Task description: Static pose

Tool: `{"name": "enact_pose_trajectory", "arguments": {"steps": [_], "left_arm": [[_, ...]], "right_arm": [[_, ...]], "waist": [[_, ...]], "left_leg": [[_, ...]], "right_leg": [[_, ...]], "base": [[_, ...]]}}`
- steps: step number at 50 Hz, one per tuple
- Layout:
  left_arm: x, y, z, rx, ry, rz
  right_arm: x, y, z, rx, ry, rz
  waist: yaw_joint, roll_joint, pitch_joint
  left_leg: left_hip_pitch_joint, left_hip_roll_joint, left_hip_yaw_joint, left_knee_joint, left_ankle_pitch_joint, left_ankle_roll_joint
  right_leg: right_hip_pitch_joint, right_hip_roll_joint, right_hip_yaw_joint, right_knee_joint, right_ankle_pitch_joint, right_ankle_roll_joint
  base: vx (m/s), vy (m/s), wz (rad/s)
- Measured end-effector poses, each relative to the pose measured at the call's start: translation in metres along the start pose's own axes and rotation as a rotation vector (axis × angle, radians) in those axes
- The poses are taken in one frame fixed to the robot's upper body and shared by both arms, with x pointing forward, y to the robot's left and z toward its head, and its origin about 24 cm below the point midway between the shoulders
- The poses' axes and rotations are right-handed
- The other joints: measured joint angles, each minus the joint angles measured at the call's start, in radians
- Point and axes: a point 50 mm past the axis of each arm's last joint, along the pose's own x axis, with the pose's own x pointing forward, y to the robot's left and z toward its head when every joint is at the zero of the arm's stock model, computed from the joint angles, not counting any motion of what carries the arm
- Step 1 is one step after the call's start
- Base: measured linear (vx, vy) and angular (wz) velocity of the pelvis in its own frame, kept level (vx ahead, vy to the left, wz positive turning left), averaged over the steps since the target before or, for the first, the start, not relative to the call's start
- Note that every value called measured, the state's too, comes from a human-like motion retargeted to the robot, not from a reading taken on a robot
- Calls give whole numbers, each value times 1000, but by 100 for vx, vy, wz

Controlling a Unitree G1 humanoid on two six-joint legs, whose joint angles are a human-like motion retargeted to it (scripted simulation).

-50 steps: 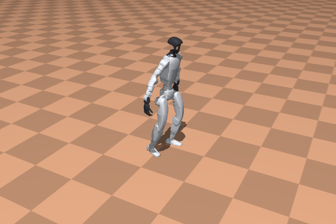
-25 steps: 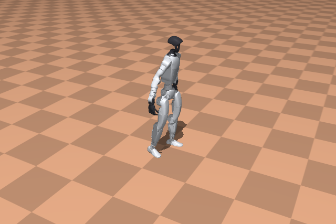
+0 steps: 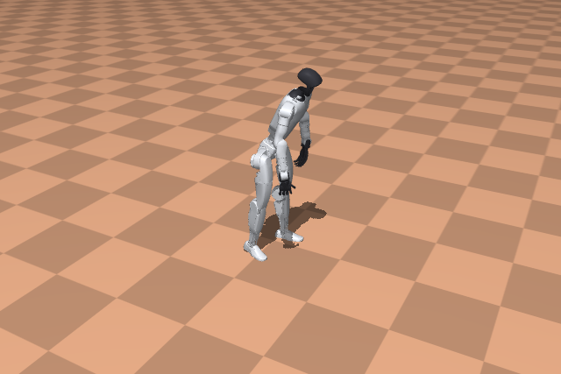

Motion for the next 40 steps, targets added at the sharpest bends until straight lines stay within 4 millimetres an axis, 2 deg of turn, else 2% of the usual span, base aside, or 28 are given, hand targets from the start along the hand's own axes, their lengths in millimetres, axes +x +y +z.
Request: {"name": "enact_pose_trajectory", "arguments": {"steps": [2,4,8,10,12,16,18,20,23,28,38,40], "left_arm": [[4,-12,1,4,-15,-33],[1,-1,12,25,-43,-27],[-2,5,25,43,-92,-40],[1,-8,20,32,-99,-67],[-4,5,26,44,-114,-50],[-7,12,31,45,-132,-36],[-8,14,32,46,-131,-30],[-3,0,23,34,-115,-48],[-8,16,28,46,-115,-11],[-10,24,33,45,-119,23],[-13,36,38,8,-138,107],[-7,22,29,-17,-131,99]], "right_arm": [[6,16,7,-31,-25,26],[5,7,24,-75,-69,14],[4,6,49,-127,-151,17],[9,24,49,-129,-171,42],[4,12,60,-157,-200,22],[2,10,69,-181,-233,15],[1,10,71,-192,-238,13],[7,27,60,-186,-222,37],[2,13,63,-205,-216,15],[2,10,58,-193,-198,4],[4,8,51,-133,-164,-13],[10,25,40,-105,-144,6]], "waist": [[-8,-4,-60],[-9,-6,-54],[-18,-8,-40],[-28,-13,-99],[-29,-17,-80],[-36,-21,-51],[-39,-24,-46],[-46,-30,-111],[-45,-34,-74],[-44,-39,-38],[-34,-53,-5],[-36,-59,-72]], "left_leg": [[-76,-4,-11,-34,57,2],[-91,1,-1,-7,26,-2],[-110,6,6,-6,30,-5],[-179,0,-4,-41,87,-2],[-173,4,9,-12,49,-7],[-166,5,20,-9,46,-9],[-168,4,22,-9,48,-11],[-235,-4,8,-41,101,-8],[-212,0,19,-14,64,-13],[-202,0,21,-11,61,-16],[-201,8,34,-10,46,-12],[-258,4,25,-41,89,-5]], "right_leg": [[-84,-8,-21,2,31,-9],[-86,3,-3,-17,26,-2],[-97,11,2,-44,43,0],[-169,3,-23,-51,76,-8],[-154,12,-1,-62,63,1],[-145,14,5,-74,70,2],[-144,14,7,-82,75,3],[-211,5,-17,-94,110,-7],[-181,13,7,-102,97,2],[-167,14,9,-115,98,3],[-176,18,14,-107,69,1],[-242,10,-9,-101,81,-8]], "base": [[-4,0,8],[3,-2,-23],[0,0,0],[-3,0,9],[3,-1,-15],[0,0,0],[0,0,0],[-2,0,13],[2,0,-8],[0,0,0],[0,0,0],[-3,-1,6]]}}
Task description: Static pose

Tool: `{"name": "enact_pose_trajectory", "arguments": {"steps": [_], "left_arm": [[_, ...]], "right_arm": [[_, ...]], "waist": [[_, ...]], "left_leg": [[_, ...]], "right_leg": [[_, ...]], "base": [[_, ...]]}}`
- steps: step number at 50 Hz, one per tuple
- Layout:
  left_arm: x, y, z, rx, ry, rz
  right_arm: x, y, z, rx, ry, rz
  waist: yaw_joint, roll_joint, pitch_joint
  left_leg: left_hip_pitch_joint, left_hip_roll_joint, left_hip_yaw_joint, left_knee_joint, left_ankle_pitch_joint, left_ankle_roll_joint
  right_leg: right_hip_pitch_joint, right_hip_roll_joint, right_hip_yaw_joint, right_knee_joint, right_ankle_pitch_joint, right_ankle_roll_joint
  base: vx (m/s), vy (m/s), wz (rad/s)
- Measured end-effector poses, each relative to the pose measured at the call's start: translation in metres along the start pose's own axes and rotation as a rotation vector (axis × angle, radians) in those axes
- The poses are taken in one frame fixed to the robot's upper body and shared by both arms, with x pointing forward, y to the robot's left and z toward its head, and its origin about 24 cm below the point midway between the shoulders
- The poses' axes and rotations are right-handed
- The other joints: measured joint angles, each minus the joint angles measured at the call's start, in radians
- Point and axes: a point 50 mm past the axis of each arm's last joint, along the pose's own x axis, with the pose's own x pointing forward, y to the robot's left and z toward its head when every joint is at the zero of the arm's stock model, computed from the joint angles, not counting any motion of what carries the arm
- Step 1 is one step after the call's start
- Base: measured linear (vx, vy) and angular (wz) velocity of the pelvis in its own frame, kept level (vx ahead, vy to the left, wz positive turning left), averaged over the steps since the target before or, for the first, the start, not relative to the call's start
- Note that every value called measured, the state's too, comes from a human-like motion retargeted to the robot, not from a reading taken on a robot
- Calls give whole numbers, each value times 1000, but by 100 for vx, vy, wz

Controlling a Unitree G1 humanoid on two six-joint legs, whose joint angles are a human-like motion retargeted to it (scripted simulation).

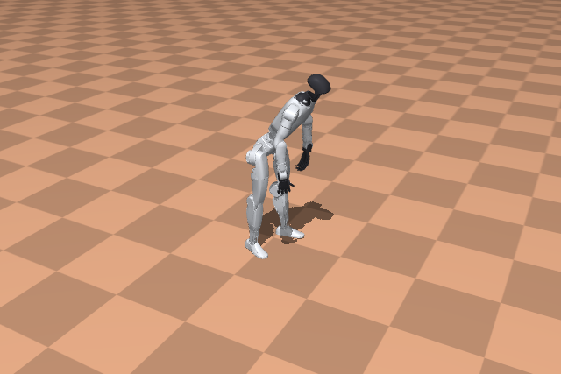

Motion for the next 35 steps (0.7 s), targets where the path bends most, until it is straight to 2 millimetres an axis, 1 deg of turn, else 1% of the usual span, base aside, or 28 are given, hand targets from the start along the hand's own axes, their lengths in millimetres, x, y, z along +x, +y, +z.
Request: {"name": "enact_pose_trajectory", "arguments": {"steps": [2,5,6,7,8,10,11,12,13,15,16,17,18,20,21,22,23,25,35], "left_arm": [[-4,13,5,-6,-11,33],[-5,17,7,-27,-29,56],[-3,7,1,-41,-22,44],[-3,3,-3,-50,-19,40],[-5,10,-1,-49,-24,54],[-7,14,1,-52,-33,64],[-5,4,-6,-64,-25,49],[-4,-1,-10,-72,-22,43],[-7,6,-8,-69,-25,55],[-8,10,-7,-74,-29,60],[-7,-1,-15,-85,-18,45],[-6,-6,-19,-91,-11,39],[-9,1,-18,-88,-12,54],[-10,5,-19,-93,-10,60],[-9,-6,-27,-105,6,44],[-9,-11,-32,-111,17,40],[-11,-4,-31,-107,19,57],[-13,0,-33,-114,28,66],[-17,-10,-59,-181,104,69]], "right_arm": [[-3,-12,3,-3,1,-21],[-3,-14,2,17,2,-30],[-1,-3,-5,34,14,-16],[0,3,-9,46,22,-10],[-2,-4,-9,44,23,-19],[-3,-7,-9,58,24,-21],[-2,4,-17,77,38,-5],[-2,10,-21,91,47,3],[-3,3,-21,92,47,-6],[-4,0,-22,112,50,-8],[-3,12,-30,136,64,6],[-3,18,-35,153,74,12],[-5,11,-34,156,74,2],[-6,8,-36,179,76,-4],[-5,20,-44,204,93,10],[-6,26,-48,222,103,15],[-7,19,-47,225,101,2],[-8,16,-48,248,102,-5],[-10,23,-62,365,119,-33]], "waist": [[5,-4,27],[8,-6,56],[6,-10,20],[4,-13,0],[5,-15,13],[8,-17,38],[5,-20,7],[3,-23,-9],[4,-25,4],[6,-28,28],[3,-33,2],[1,-37,-12],[1,-39,-1],[2,-42,21],[-2,-49,0],[-5,-54,-11],[-7,-56,-2],[-7,-59,18],[-25,-83,50]], "left_leg": [[35,6,16,27,-46,-3],[82,11,28,32,-67,-1],[59,8,25,13,-42,4],[52,7,25,6,-35,6],[74,9,33,24,-63,6],[117,13,44,34,-88,8],[105,9,42,14,-65,14],[105,7,43,7,-59,17],[129,9,50,26,-89,17],[178,11,60,38,-115,21],[174,4,60,17,-92,26],[179,0,62,10,-86,30],[202,1,69,30,-116,30],[252,1,78,41,-141,32],[254,-8,80,25,-120,38],[263,-14,82,19,-115,41],[285,-15,87,35,-142,40],[334,-16,95,44,-164,42],[513,-45,127,49,-207,56]], "right_leg": [[32,6,20,14,-37,8],[63,5,25,42,-67,10],[30,-3,13,56,-64,7],[15,-7,8,68,-69,6],[36,-4,20,75,-88,11],[71,-3,28,92,-111,15],[44,-13,17,115,-112,12],[34,-19,14,131,-119,12],[59,-16,25,137,-138,16],[100,-16,33,153,-161,21],[76,-31,25,185,-166,18],[68,-39,23,207,-175,18],[93,-36,33,210,-192,23],[136,-37,42,224,-213,27],[114,-56,38,265,-222,25],[108,-68,38,292,-234,26],[133,-64,48,292,-249,31],[175,-65,57,301,-266,35],[303,-102,89,381,-331,56]], "base": [[3,-2,-27],[1,0,-8],[0,0,0],[0,0,0],[4,0,-22],[3,0,-15],[0,0,0],[0,0,0],[6,0,-20],[4,0,-13],[0,0,0],[0,0,0],[7,0,-17],[4,0,-12],[0,0,0],[0,0,0],[8,0,-15],[9,0,-20],[5,1,-11]]}}
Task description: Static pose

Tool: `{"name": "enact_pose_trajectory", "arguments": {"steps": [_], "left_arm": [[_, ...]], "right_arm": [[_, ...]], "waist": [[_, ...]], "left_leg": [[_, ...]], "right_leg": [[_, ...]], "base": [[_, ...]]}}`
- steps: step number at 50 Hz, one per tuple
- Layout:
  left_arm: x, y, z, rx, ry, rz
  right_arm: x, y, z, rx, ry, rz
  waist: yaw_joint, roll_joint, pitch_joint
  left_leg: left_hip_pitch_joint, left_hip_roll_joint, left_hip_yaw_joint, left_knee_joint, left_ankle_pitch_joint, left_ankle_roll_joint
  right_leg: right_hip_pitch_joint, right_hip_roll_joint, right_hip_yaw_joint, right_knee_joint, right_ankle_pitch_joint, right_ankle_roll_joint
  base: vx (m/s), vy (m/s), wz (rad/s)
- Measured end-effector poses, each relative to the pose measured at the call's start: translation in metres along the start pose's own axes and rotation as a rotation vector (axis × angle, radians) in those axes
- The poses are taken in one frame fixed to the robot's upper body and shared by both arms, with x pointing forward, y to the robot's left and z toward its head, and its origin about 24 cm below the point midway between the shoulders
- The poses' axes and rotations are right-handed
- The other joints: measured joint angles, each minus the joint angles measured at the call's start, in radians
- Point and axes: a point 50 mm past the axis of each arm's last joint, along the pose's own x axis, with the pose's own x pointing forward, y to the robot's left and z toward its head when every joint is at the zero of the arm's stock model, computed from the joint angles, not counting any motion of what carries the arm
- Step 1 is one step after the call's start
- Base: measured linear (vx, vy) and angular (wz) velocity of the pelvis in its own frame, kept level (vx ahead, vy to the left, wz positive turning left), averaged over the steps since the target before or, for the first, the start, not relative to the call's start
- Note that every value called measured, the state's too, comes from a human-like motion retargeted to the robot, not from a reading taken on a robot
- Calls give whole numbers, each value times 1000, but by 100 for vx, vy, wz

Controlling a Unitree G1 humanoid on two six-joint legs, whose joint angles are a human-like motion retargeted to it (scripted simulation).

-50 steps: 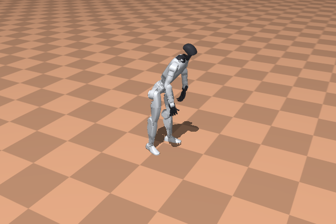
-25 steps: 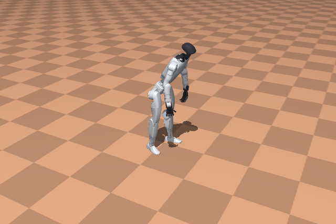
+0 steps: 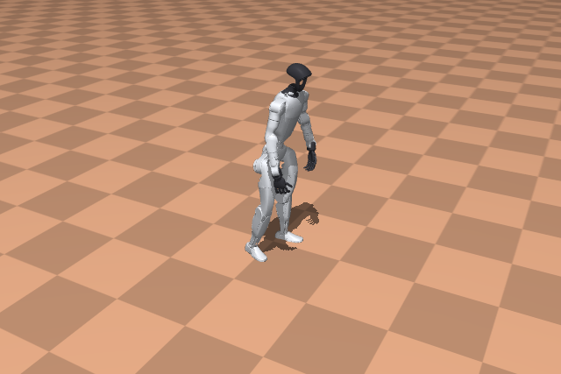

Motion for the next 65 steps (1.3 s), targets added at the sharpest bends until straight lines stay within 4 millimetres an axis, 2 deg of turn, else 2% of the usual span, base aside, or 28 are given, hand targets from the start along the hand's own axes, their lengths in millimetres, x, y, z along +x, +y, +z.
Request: {"name": "enact_pose_trajectory", "arguments": {"steps": [10,23,48,65], "left_arm": [[-3,-6,-22,-90,48,18],[-6,-8,-37,-187,76,67],[-9,-13,-54,-267,138,78],[-7,-22,-57,-259,148,25]], "right_arm": [[-1,1,-10,107,-3,-41],[-1,3,-19,210,10,-84],[0,8,-21,254,19,-80],[-1,6,-24,225,46,-69]], "waist": [[-15,-19,18],[-13,-22,39],[-25,-20,59],[-31,-34,63]], "left_leg": [[111,-27,22,1,-23,6],[190,-37,34,2,-39,10],[238,-28,56,12,-61,7],[257,-37,80,2,-77,17]], "right_leg": [[76,-32,22,50,-41,17],[147,-39,36,52,-58,20],[202,-23,57,13,-50,22],[207,-30,70,10,-45,37]], "base": [[0,0,0],[0,0,0],[0,0,0],[0,0,0]]}}
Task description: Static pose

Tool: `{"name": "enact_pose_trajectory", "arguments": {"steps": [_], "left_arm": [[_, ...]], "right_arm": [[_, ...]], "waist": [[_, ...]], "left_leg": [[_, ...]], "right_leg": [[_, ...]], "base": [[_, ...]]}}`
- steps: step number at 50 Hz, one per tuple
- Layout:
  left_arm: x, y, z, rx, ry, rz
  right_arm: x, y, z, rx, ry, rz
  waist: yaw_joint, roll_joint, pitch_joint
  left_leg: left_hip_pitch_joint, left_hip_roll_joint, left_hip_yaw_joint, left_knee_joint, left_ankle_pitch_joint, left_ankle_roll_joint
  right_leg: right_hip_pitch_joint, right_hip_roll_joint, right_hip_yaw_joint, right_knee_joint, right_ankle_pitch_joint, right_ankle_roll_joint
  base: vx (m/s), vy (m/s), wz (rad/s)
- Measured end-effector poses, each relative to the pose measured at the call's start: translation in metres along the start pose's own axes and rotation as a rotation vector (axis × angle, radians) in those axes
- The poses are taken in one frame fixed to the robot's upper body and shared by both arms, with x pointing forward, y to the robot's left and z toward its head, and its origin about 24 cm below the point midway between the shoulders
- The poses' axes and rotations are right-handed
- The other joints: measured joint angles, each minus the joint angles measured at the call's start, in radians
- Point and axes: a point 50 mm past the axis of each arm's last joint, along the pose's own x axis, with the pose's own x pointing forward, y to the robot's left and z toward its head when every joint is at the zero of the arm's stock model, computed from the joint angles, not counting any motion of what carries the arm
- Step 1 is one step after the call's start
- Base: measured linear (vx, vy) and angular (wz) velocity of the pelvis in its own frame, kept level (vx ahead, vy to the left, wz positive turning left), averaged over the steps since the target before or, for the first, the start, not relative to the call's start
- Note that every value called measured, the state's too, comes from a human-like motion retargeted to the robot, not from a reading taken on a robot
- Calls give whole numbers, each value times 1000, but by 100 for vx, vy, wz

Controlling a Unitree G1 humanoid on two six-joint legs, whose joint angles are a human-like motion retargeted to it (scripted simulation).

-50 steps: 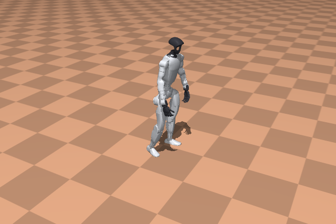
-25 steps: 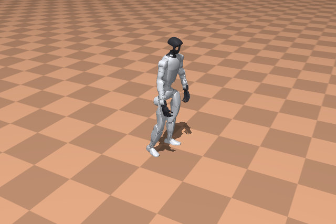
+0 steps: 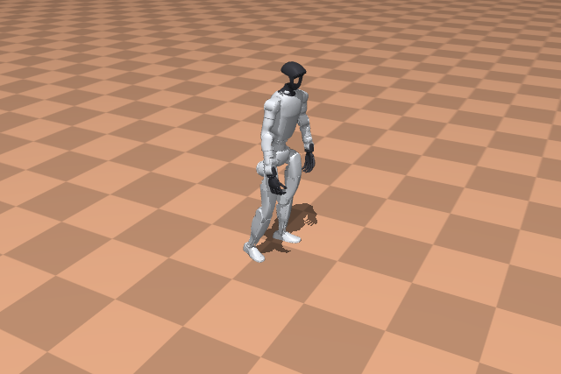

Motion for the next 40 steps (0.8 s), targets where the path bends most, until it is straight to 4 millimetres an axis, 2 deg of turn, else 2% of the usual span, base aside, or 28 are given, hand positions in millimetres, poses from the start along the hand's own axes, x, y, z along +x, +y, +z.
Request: {"name": "enact_pose_trajectory", "arguments": {"steps": [40], "left_arm": [[1,-8,3,-97,-64,-39]], "right_arm": [[-3,-7,0,26,-25,-25]], "waist": [[-9,-20,4]], "left_leg": [[30,-10,22,-1,-29,8]], "right_leg": [[23,-5,22,-8,16,19]], "base": [[0,0,0]]}}
